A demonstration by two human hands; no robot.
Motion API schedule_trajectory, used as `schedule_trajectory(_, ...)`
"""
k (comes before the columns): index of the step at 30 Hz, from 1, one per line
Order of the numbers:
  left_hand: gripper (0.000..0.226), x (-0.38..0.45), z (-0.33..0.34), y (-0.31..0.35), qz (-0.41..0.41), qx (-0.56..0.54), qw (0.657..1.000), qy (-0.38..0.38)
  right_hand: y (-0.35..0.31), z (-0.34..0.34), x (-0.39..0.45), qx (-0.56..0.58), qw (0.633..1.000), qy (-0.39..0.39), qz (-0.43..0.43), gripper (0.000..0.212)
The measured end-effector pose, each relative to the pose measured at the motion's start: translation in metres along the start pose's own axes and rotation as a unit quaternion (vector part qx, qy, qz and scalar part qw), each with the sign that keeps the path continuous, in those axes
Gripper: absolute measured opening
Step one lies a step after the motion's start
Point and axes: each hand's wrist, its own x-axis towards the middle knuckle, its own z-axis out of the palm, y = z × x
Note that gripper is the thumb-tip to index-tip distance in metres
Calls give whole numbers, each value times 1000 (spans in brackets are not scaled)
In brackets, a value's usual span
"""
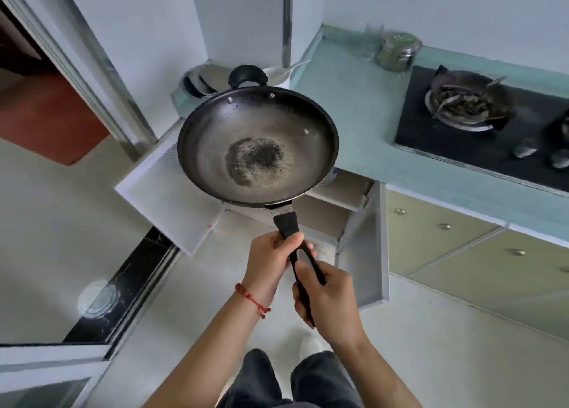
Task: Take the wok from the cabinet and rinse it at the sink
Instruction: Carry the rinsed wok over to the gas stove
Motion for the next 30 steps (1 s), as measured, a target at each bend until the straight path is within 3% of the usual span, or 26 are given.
schedule_trajectory(12, 14, 81, 94, 3, -56, 17, 992, -113, -23, -72, 61, 27, 991, 131, -4, 32)
schedule_trajectory(30, 16, 213, 159, 26, -95, 55, 979, -174, -50, -122, 187, 27, 980, 196, 5, 35)
